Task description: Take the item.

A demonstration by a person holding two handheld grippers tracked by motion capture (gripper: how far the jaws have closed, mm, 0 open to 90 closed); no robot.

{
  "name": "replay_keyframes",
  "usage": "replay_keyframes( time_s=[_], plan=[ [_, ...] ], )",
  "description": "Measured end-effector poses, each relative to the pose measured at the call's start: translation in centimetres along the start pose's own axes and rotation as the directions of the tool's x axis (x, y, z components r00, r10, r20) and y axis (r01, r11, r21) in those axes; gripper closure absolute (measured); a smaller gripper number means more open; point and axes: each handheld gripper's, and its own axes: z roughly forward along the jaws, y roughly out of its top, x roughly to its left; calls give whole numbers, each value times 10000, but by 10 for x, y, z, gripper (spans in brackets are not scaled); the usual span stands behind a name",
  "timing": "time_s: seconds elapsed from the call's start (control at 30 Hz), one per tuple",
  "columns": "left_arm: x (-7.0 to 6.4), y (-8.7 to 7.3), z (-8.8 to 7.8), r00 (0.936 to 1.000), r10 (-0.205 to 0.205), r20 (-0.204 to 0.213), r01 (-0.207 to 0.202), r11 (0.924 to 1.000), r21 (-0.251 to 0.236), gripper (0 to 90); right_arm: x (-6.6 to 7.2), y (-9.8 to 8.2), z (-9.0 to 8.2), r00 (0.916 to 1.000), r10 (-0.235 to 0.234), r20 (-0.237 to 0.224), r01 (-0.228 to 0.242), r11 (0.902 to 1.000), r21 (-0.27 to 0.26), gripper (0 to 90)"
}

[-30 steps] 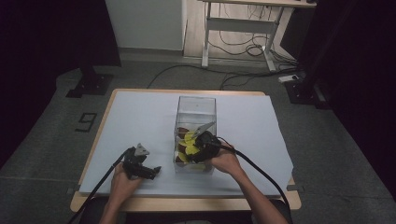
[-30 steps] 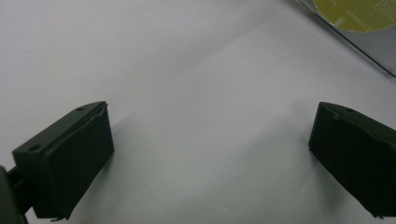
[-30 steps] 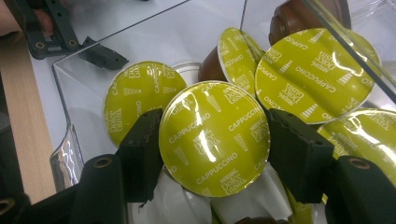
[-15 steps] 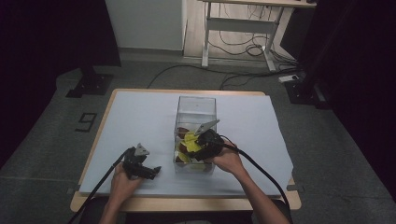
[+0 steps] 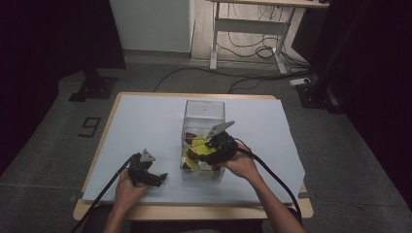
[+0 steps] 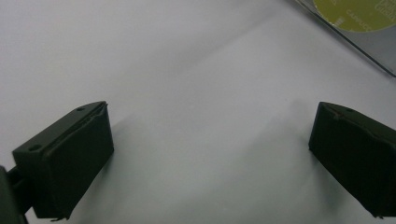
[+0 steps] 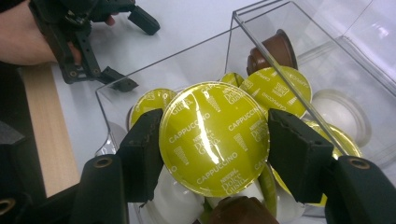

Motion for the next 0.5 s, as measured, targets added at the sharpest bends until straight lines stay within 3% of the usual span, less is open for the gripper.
replay_keyframes(
  time_s=[0.5],
  plan=[
    [0,0,0,10000,21,-17,-21,10000,-3,0,-5,2,-22,9999,91,143,-87,9995,-316,383]
  ],
)
